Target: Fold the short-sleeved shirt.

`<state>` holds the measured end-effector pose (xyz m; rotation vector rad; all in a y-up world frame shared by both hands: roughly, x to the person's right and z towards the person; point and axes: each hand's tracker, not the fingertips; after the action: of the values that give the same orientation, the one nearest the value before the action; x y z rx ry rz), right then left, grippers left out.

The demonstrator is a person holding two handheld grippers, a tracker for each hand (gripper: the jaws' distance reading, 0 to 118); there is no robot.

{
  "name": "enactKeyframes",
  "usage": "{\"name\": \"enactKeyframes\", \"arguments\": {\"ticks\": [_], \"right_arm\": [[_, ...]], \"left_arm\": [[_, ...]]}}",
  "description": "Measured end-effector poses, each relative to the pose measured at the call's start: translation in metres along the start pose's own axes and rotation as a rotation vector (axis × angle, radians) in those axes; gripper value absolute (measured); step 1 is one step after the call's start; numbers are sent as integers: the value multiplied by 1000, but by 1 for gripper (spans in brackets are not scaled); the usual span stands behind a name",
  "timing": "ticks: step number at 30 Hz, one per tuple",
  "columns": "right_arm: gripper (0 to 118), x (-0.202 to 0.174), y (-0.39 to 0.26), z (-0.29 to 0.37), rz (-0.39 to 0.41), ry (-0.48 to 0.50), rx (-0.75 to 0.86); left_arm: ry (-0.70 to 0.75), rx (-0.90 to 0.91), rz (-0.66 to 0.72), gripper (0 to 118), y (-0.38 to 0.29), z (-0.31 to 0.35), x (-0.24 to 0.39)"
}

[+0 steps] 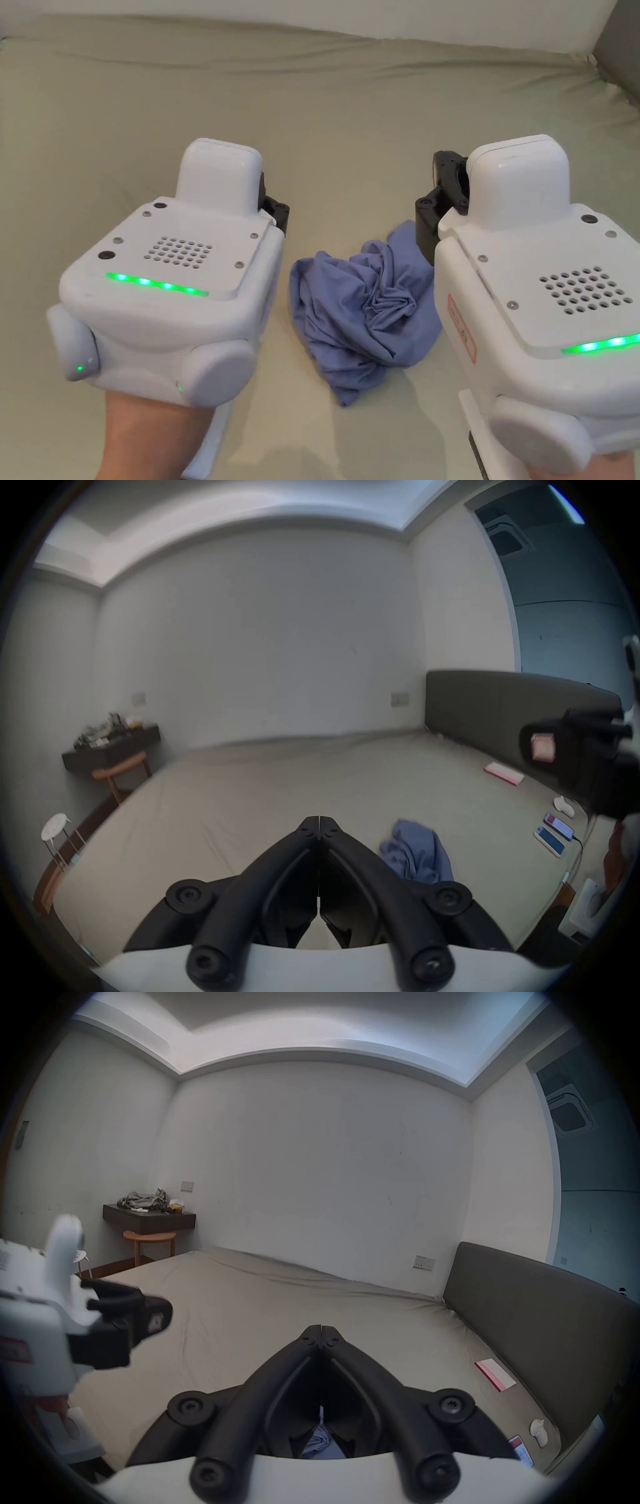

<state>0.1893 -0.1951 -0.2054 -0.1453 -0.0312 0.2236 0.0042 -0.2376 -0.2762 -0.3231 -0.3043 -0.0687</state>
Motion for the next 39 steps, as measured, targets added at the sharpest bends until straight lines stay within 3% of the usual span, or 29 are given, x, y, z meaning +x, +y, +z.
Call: {"name": "enactKeyframes", "arguments": {"ticks": [5,7,11,12,20,22,23,24,25,26,27,28,37,39], "right_arm": [[0,20,-31,-23,-18,-6,-87],[0,27,-43,-32,-30,-14,-126],[0,43,-66,-45,-38,-43,-190],[0,46,-71,-48,-36,-50,-205],[0,68,-108,-76,-53,-62,-339],[0,71,-116,-87,-61,-41,-383],[7,76,-125,-95,-64,-31,-409],[22,79,-129,-102,-60,-23,-440],[45,81,-134,-113,-57,-6,-479],[87,84,-138,-124,-60,12,-516],[110,87,-144,-134,-60,25,-537],[115,91,-150,-150,-63,43,-578],[114,91,-212,-274,-58,112,-825],[105,84,-223,-284,-84,132,-873]], "left_arm": [[-63,-277,28,0,-58,-76,2],[-76,-375,55,13,-88,-107,4],[-117,-575,168,108,-137,-163,5],[-110,-579,196,112,-145,-172,6],[-88,-590,161,109,-167,-202,29],[-82,-590,94,97,-166,-200,36],[-94,-584,82,83,-165,-198,40],[-103,-579,77,60,-163,-196,42],[-123,-568,69,25,-160,-192,44],[-167,-551,68,9,-156,-188,47],[-151,-537,63,9,-154,-184,50],[-121,-515,33,9,-152,-179,53],[-140,-527,71,9,-152,-154,35],[-142,-528,68,9,-154,-151,34]]}}
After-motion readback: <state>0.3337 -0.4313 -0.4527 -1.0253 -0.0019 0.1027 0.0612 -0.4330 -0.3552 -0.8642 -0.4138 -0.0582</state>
